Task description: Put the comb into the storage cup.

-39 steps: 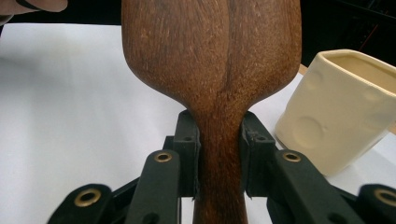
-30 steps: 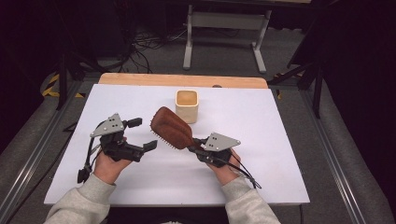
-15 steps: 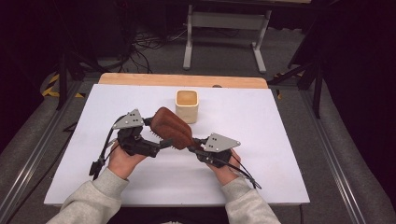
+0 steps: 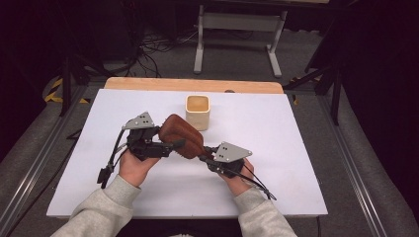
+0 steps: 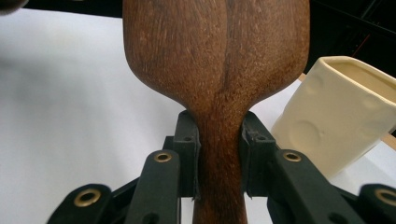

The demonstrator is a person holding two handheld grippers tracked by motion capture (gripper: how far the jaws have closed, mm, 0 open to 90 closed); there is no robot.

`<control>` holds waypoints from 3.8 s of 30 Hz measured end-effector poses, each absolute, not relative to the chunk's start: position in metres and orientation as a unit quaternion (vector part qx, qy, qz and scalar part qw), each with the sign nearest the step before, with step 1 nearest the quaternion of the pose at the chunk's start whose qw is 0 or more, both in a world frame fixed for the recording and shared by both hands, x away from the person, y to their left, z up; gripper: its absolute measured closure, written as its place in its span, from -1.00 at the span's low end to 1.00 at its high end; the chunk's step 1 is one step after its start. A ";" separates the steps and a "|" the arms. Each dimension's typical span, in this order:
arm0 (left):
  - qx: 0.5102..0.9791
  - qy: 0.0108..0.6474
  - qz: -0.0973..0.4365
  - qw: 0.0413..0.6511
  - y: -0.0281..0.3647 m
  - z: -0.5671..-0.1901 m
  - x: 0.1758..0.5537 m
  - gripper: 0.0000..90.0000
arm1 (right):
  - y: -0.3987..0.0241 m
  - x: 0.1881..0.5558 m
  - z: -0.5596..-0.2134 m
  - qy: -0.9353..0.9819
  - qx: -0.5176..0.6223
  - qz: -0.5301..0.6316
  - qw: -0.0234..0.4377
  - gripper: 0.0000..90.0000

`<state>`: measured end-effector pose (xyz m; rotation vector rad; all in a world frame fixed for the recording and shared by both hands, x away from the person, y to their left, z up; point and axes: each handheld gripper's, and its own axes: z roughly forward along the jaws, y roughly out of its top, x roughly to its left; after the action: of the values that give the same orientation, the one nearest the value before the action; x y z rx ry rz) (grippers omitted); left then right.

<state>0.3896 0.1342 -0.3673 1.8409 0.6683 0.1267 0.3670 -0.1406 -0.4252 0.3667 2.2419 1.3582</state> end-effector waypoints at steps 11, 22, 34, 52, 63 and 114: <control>0.779 0.270 0.000 0.566 0.139 -0.364 0.395 0.14 | -0.139 0.369 -0.429 0.829 0.134 0.489 0.237 0.59; 0.790 0.241 0.009 0.564 0.133 -0.349 0.388 0.27 | -0.140 0.370 -0.427 0.822 0.135 0.509 0.215 0.55; 0.808 0.224 0.059 0.542 0.130 -0.313 0.392 0.27 | -0.160 0.377 -0.414 0.795 0.183 0.562 0.138 -0.83; 0.808 0.224 0.109 0.534 0.136 -0.267 0.409 0.26 | -0.191 0.366 -0.415 0.791 0.213 0.553 0.152 -1.00; 0.802 0.229 0.134 0.535 0.137 -0.249 0.417 0.26 | -0.202 0.362 -0.420 0.788 0.226 0.551 0.156 -1.00; 0.753 0.308 0.204 0.545 0.131 -0.246 0.466 0.25 | -0.207 0.363 -0.422 0.785 0.229 0.554 0.155 -1.00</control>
<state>0.4663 0.1305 -0.2465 1.7864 0.7314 0.4834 0.3635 -0.2073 -0.4222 0.6558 2.2503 1.5877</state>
